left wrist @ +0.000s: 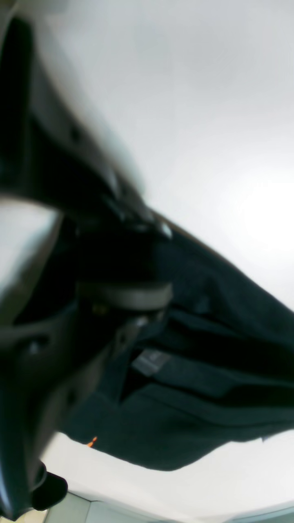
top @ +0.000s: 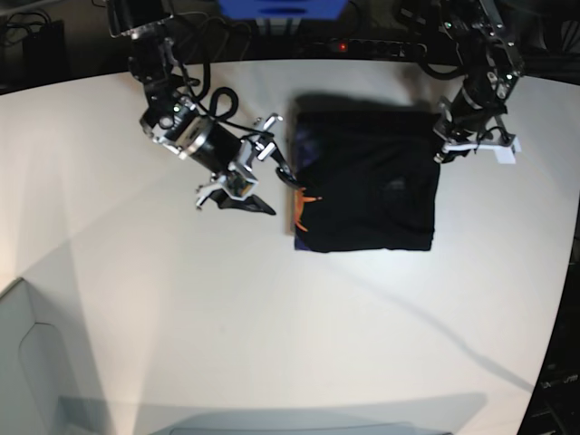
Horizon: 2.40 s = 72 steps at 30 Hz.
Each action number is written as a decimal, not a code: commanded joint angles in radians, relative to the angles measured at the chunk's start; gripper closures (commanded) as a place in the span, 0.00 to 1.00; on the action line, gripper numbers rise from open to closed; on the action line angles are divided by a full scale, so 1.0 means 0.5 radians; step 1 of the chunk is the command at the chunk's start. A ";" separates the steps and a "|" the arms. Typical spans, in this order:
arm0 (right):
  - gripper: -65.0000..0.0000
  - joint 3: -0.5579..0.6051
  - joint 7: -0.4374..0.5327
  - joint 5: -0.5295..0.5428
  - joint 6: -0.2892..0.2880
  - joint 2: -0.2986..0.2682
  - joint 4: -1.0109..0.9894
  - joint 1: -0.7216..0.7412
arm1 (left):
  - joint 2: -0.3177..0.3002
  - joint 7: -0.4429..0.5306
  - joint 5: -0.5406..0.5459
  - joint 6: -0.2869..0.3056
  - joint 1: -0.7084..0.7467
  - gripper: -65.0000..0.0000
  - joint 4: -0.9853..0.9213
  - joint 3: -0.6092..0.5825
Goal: Fold the T-shirt properly
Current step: 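Grip the bundle's side with the left gripper and pull it straight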
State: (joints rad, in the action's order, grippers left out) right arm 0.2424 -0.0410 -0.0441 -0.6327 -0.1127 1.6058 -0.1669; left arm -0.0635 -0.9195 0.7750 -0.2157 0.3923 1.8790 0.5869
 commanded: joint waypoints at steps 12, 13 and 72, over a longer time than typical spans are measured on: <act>0.45 -0.005 0.053 0.034 -0.037 0.028 0.043 -0.021 | 0.040 0.015 0.032 -0.003 0.021 1.00 0.208 0.015; 0.45 -0.005 0.053 0.034 -0.037 0.028 0.043 -0.021 | 0.046 0.015 0.032 -0.003 0.042 1.00 0.257 0.015; 0.45 -0.020 0.050 0.034 -0.047 0.018 0.034 -0.045 | 0.037 0.021 0.096 0.000 0.052 0.98 0.043 -0.101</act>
State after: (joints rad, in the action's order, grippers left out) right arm 0.2356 -0.0425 -0.0448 -0.6342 -0.1032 1.6054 -0.1974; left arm -0.0395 -0.9184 0.8143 -0.2142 0.4164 1.8782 0.5297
